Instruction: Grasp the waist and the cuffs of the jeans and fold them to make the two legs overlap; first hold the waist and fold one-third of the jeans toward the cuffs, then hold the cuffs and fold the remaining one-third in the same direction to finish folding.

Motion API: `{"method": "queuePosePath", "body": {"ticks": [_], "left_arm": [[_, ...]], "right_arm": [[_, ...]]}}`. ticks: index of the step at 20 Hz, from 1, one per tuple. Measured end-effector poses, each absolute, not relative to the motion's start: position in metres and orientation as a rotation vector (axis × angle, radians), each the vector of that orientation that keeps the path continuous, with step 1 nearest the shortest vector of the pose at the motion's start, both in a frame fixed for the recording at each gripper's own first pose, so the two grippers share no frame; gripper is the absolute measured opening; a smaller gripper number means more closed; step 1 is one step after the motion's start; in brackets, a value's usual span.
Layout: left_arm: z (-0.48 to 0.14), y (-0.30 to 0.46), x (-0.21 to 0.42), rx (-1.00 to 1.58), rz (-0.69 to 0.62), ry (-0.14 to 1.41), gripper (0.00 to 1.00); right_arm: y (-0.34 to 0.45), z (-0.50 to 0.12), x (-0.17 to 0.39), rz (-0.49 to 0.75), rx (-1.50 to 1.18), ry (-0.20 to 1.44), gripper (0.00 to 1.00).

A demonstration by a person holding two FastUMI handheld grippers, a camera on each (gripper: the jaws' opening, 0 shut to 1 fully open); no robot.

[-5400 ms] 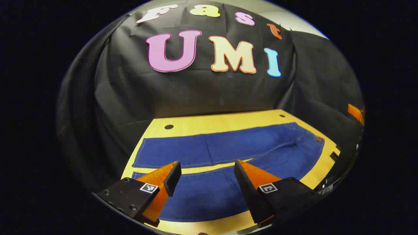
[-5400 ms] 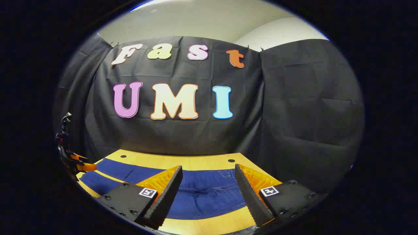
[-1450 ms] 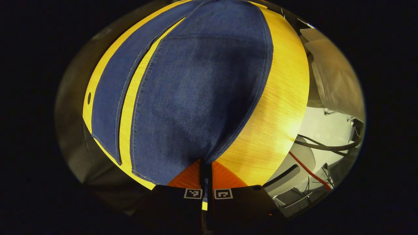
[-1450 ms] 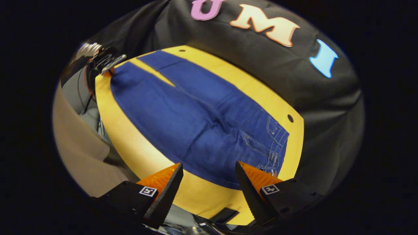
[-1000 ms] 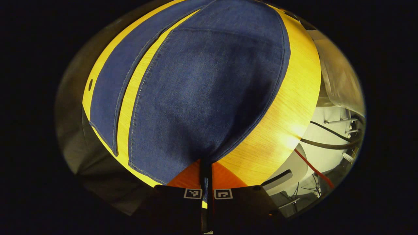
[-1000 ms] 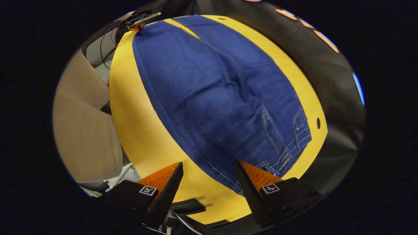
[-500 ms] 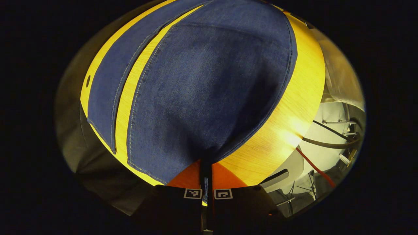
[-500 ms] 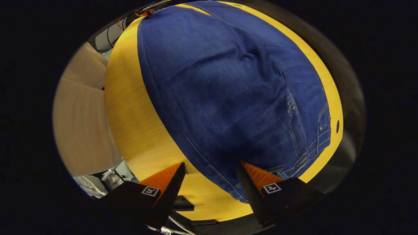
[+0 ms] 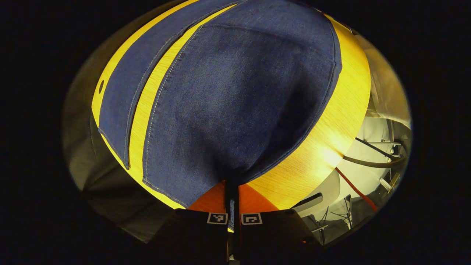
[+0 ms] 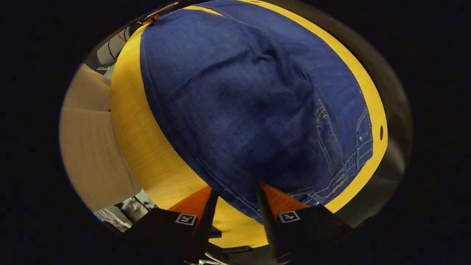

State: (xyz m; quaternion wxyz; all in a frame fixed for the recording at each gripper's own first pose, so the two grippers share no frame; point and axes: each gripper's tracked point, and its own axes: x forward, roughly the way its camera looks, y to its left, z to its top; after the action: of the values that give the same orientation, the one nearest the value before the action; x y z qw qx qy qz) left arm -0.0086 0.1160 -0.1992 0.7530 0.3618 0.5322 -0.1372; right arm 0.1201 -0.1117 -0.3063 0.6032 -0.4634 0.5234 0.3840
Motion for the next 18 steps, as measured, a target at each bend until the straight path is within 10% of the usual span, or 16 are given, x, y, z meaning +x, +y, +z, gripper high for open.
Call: {"method": "queuePosePath", "body": {"ticks": [7, 18], "left_arm": [[-0.199, 0.116, -0.009, 0.756, -0.296, 1.208, 0.0], [-0.187, 0.116, -0.012, 0.652, -0.46, 1.235, 0.0]], "right_arm": [[-0.109, -0.304, 0.137, 0.816, -1.093, 1.178, 0.05], [-0.096, -0.271, 0.141, 0.511, -0.909, 1.155, 0.02]]}}
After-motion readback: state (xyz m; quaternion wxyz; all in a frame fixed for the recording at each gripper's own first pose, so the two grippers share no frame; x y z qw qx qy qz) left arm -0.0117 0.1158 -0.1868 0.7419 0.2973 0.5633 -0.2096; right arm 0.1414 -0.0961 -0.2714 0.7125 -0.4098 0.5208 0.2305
